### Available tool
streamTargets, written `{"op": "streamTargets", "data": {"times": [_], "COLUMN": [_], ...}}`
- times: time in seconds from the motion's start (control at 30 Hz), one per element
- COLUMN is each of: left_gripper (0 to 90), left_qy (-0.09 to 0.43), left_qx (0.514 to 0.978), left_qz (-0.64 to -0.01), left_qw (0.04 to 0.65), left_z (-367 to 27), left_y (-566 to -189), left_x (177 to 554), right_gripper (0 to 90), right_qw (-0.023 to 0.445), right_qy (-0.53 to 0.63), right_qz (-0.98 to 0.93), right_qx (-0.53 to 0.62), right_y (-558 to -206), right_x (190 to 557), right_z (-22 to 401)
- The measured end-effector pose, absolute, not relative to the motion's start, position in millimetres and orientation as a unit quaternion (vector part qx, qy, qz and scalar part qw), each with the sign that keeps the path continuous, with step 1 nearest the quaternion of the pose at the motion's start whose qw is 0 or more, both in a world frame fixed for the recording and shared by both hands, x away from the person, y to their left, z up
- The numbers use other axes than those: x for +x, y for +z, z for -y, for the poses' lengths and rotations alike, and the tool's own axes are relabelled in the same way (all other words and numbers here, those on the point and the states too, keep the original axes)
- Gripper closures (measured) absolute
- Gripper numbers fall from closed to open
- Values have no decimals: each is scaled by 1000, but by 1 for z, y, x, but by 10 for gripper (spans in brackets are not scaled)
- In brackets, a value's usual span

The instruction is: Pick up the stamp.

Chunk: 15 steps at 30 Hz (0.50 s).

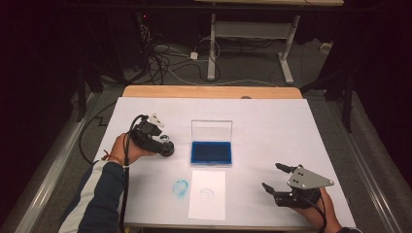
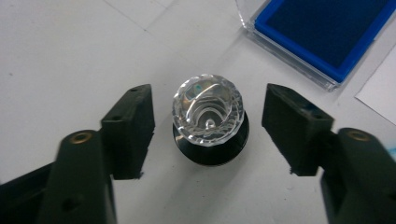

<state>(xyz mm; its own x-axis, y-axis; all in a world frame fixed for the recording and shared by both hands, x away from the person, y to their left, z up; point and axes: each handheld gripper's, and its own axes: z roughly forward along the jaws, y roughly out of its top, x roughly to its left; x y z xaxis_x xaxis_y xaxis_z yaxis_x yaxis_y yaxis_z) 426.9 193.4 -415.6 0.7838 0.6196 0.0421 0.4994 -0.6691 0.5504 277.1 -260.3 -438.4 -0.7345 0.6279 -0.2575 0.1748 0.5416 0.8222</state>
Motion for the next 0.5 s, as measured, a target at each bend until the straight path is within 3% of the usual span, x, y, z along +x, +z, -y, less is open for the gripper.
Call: {"op": "streamTargets", "data": {"times": [0.23, 0.27, 0.5], "left_gripper": [405, 453, 530], "left_qy": [94, 96, 94], "left_qx": [914, 913, 910], "left_qz": [-304, -306, -312], "left_qw": [250, 252, 256], "left_z": [-190, -190, -194], "left_y": [-419, -419, -421], "left_x": [434, 434, 435], "right_gripper": [255, 254, 255], "right_qw": [272, 271, 269], "right_qy": [414, 414, 415], "right_qz": [-835, -835, -835], "right_qx": [240, 240, 241], "right_y": [-439, -439, -439], "right_x": [277, 277, 278], "right_z": [261, 261, 261]}}
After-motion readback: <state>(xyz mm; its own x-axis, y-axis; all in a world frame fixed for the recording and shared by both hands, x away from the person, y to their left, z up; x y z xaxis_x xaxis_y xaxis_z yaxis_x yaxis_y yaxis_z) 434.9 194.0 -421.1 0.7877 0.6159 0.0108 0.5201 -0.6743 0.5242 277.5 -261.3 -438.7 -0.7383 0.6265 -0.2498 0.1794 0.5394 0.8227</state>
